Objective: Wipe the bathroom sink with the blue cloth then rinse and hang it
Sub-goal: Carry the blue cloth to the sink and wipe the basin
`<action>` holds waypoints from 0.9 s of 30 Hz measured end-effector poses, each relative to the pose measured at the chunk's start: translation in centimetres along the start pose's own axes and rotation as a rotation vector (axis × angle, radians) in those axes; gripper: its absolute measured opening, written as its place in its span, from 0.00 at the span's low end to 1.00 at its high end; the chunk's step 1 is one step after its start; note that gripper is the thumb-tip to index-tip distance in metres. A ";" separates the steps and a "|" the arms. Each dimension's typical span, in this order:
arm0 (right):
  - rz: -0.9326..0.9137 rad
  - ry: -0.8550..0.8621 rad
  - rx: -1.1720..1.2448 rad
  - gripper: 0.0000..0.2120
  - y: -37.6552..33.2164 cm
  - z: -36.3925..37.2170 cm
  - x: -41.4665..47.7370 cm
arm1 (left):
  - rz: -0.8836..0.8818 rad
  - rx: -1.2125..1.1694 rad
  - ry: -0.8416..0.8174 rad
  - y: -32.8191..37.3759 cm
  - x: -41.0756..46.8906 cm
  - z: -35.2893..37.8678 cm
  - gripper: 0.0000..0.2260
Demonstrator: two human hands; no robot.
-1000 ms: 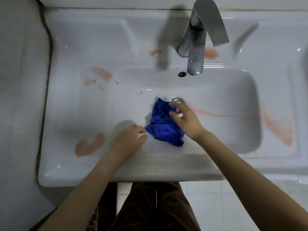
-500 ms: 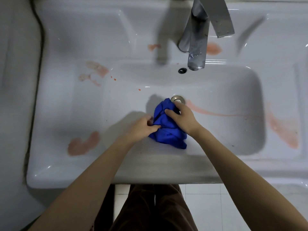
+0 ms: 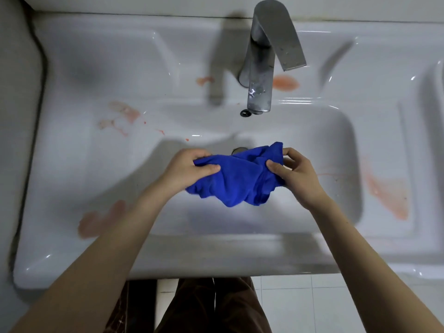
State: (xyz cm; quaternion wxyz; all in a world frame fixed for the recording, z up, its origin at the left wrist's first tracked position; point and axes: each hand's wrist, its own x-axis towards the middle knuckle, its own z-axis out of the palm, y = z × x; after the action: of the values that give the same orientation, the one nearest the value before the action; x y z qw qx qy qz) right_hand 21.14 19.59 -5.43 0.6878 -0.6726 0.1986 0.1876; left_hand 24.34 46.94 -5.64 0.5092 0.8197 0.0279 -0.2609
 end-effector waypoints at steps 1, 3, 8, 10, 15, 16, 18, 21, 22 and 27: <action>-0.010 0.056 -0.105 0.08 0.4 -0.2 0.5 | 0.034 0.076 0.062 -0.1 0.8 -0.1 0.04; -0.014 0.230 -0.386 0.07 1.6 -0.5 1.9 | 0.060 0.221 0.150 -1.0 2.3 0.1 0.02; 0.017 0.349 -0.954 0.17 4.2 -1.0 3.9 | 0.020 0.389 0.057 -3.1 3.2 0.8 0.06; -0.142 0.384 -1.054 0.23 4.2 -0.4 3.6 | 0.034 0.384 0.097 -3.1 2.8 0.6 0.07; -0.525 0.128 -1.202 0.19 3.7 1.0 4.3 | 0.053 0.418 0.078 -3.1 2.4 0.2 0.07; -0.476 0.067 -1.194 0.18 3.8 1.3 4.7 | 0.051 0.411 0.073 -3.1 2.6 0.2 0.07; -0.363 0.011 -1.151 0.16 4.1 1.8 5.5 | 0.037 0.381 0.063 -3.3 2.9 0.2 0.08; -0.354 0.063 -1.006 0.07 4.2 2.2 6.0 | -0.002 0.328 0.062 -3.3 3.1 0.1 0.11; -0.369 0.091 -0.951 0.04 4.1 2.2 5.9 | -0.006 0.304 0.068 -3.2 3.1 0.1 0.12; -0.235 -0.004 -0.707 0.06 2.7 1.6 3.4 | 0.094 0.242 0.069 -2.7 1.4 -1.3 0.08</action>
State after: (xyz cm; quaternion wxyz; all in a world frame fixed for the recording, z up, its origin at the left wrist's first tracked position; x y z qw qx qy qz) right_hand 22.63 21.26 -9.48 0.4302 -0.8864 0.0416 0.1659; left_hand 25.19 49.02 -8.08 0.4169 0.8840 -0.0248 -0.2099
